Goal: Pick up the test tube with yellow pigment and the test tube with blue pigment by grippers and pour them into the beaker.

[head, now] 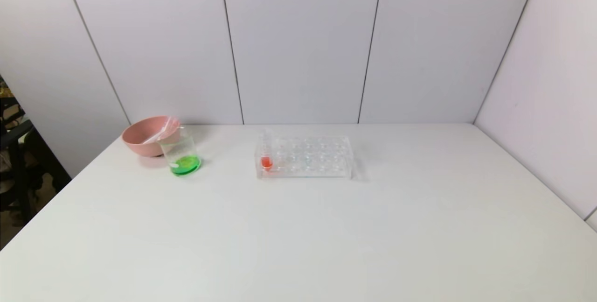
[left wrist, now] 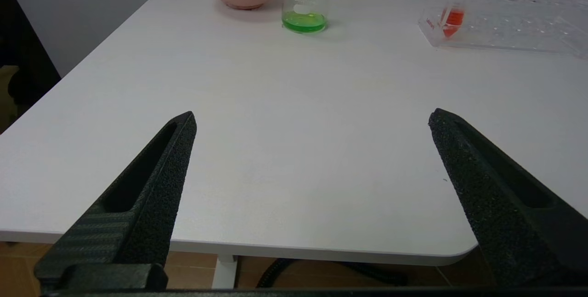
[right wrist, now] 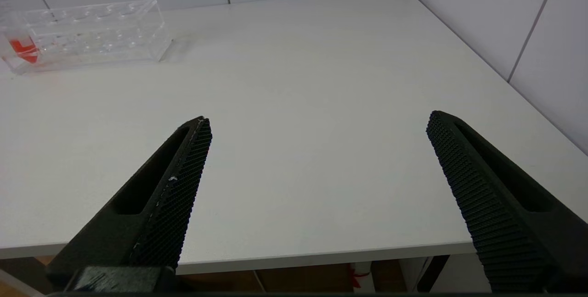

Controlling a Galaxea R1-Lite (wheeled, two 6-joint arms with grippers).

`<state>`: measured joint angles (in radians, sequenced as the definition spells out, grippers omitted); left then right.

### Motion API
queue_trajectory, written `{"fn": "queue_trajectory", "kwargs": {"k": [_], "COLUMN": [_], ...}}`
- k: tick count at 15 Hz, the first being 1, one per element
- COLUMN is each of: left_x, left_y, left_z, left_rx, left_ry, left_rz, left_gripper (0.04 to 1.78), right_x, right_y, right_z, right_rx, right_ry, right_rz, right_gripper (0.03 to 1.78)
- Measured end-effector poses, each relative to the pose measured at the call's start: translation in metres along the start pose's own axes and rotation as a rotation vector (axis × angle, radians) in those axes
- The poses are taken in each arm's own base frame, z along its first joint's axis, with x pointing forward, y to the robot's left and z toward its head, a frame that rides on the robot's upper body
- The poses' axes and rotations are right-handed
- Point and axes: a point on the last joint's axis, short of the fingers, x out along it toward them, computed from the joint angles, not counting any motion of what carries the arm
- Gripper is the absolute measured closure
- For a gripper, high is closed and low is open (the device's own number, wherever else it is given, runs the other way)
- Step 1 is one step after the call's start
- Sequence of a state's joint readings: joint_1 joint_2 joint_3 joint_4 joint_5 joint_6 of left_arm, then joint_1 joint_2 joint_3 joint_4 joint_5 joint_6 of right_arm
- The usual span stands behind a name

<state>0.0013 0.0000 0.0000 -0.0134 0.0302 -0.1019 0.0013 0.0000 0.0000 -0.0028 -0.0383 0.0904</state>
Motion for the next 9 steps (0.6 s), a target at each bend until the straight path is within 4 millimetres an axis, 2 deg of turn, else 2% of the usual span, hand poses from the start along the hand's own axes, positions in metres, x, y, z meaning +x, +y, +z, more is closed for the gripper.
{"fn": "queue_trajectory", "kwargs": {"k": [9], "left_x": [0.0000], "left_y": [0.0000], "left_z": [0.0000], "left_rx": [0.000], "left_ry": [0.000], "left_rz": [0.000], "left_gripper": [0.06], "right_x": [0.0000], "right_y": [0.0000], "right_z": [0.0000], "right_rx": [0.003], "right_ry": [0.000], "right_rz": [0.000], "right_gripper": [0.10]}}
